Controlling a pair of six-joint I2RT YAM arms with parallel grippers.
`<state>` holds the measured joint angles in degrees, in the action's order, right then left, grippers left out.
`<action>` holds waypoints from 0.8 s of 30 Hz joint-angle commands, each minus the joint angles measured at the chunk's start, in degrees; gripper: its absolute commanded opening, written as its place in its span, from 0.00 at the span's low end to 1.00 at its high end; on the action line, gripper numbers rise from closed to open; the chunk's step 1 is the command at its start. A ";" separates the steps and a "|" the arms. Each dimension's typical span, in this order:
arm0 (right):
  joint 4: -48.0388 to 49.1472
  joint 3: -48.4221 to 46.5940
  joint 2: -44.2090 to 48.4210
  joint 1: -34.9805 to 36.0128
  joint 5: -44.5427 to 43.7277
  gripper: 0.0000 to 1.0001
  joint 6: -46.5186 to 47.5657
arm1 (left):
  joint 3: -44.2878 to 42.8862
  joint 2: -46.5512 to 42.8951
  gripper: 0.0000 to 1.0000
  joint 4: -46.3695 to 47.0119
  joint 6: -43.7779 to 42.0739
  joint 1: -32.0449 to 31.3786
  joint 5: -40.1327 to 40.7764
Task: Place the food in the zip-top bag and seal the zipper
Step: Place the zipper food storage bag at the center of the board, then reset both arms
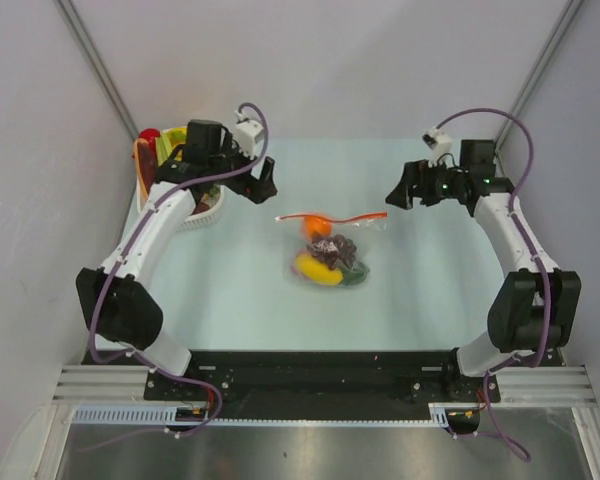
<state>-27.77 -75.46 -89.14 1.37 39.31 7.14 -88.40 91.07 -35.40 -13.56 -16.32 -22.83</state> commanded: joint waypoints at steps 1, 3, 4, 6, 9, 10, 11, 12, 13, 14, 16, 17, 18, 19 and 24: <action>-2.99 -2.85 5.81 -5.92 3.05 1.00 -3.97 | -5.02 -6.51 1.00 -3.62 7.40 5.76 -6.69; -3.78 -0.93 7.66 -8.99 2.44 1.00 -5.11 | -5.38 -7.83 1.00 -4.94 10.04 9.36 -7.84; -4.04 -0.31 8.54 -9.97 2.26 1.00 -5.29 | -5.20 -9.23 1.00 -5.21 10.66 10.59 -8.19; -5.01 2.32 10.91 -13.03 1.22 1.00 -5.73 | -3.54 -10.47 1.00 -6.17 11.98 14.53 -9.24; -6.07 5.58 13.99 -17.17 1.12 1.00 -6.52 | 1.02 -12.57 1.00 -7.40 11.90 19.38 -9.34; -6.42 7.85 14.78 -18.23 1.12 1.00 -6.52 | 2.43 -13.80 1.00 -7.58 11.11 20.35 -8.99; -6.77 8.92 15.48 -19.11 1.21 1.00 -6.52 | 5.14 -14.68 1.00 -7.67 10.58 21.32 -8.20; -6.86 10.15 17.14 -19.82 1.21 1.00 -6.35 | 6.56 -15.47 1.00 -7.23 9.88 21.67 -6.80; -7.12 12.25 17.86 -20.78 0.95 1.00 -5.48 | 7.88 -17.31 1.00 -6.97 8.74 21.85 -6.18; -7.65 13.05 18.56 -21.05 0.68 1.00 -5.21 | 10.24 -18.28 1.00 -6.79 8.47 21.94 -5.39; -8.09 15.07 20.15 -21.32 0.24 1.00 -4.42 | 11.93 -20.13 1.00 -6.26 8.03 21.85 -4.16; -8.35 15.69 20.50 -21.32 0.15 1.00 -4.50 | 13.07 -20.57 1.00 -6.18 7.94 21.94 -4.07; -8.44 16.04 21.02 -21.32 -0.02 1.00 -4.50 | 13.51 -21.19 1.00 -6.17 8.02 21.94 -3.98; -8.53 16.31 21.20 -21.32 -0.02 1.00 -4.41 | 13.95 -21.54 1.00 -6.09 8.11 21.94 -3.28; -8.53 16.75 21.73 -21.32 -0.29 1.00 -4.32 | 16.07 -23.48 1.00 -5.03 7.32 21.94 -2.75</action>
<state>-36.58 -58.48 -69.47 -19.84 39.42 2.13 -72.82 70.94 -42.54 -4.82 5.54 -26.57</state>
